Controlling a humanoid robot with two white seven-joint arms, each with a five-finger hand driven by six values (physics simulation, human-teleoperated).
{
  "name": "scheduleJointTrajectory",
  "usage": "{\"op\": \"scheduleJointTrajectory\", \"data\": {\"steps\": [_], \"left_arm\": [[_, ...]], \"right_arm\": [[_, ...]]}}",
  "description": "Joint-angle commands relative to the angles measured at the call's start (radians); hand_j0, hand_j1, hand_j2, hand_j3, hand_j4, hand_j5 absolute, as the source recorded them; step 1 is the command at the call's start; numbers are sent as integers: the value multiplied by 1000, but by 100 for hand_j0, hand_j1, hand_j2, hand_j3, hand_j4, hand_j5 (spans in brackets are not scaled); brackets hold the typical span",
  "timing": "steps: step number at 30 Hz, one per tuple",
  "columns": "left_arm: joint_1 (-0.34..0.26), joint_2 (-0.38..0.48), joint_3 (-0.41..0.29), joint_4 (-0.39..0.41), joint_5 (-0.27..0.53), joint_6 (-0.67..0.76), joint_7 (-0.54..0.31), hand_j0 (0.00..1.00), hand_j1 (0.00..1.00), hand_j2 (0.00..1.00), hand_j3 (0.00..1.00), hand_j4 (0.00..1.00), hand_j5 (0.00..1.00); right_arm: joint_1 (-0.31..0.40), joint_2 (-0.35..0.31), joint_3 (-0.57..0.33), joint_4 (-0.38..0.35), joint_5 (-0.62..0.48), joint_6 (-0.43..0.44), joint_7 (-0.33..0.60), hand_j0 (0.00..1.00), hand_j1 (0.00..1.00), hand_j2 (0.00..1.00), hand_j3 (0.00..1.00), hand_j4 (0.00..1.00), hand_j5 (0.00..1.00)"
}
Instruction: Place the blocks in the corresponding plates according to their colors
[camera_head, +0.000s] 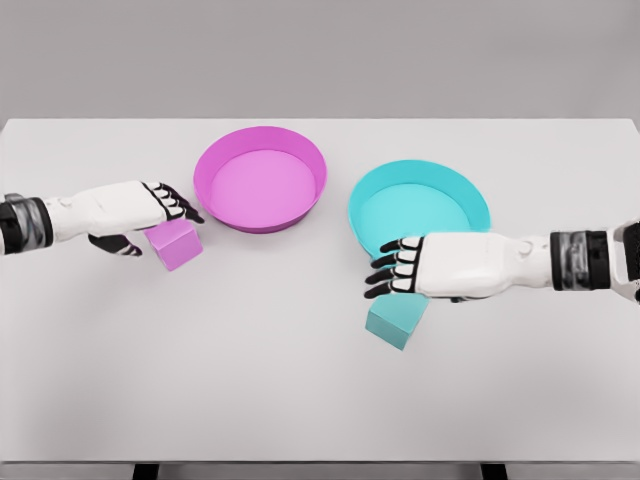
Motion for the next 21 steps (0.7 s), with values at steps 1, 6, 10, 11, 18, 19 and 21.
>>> {"op": "scheduleJointTrajectory", "data": {"steps": [1,6,10,11,18,19,21], "left_arm": [[2,1,1,0,4,2,0,78,78,78,78,78,78],[2,3,1,0,4,2,0,66,66,66,66,66,66],[0,3,-1,0,4,2,0,55,55,55,55,55,55],[0,3,-1,0,4,2,0,54,54,54,54,54,54],[-15,9,-1,0,5,2,0,47,47,47,47,47,47],[-21,10,-1,0,5,2,0,46,46,46,46,46,46],[-37,13,-1,-3,7,2,0,45,45,45,45,45,45]], "right_arm": [[0,13,-1,0,-6,1,-1,100,100,100,100,100,100],[2,38,-1,1,-6,1,6,100,100,100,100,100,100],[23,55,0,1,-3,1,12,100,100,100,100,100,100],[25,58,0,1,0,1,13,100,100,100,100,100,100],[32,76,-1,15,13,1,24,100,100,100,100,100,100],[32,76,-1,21,13,1,29,100,100,100,100,100,100],[34,76,-1,30,16,1,30,100,100,100,100,100,100]]}}
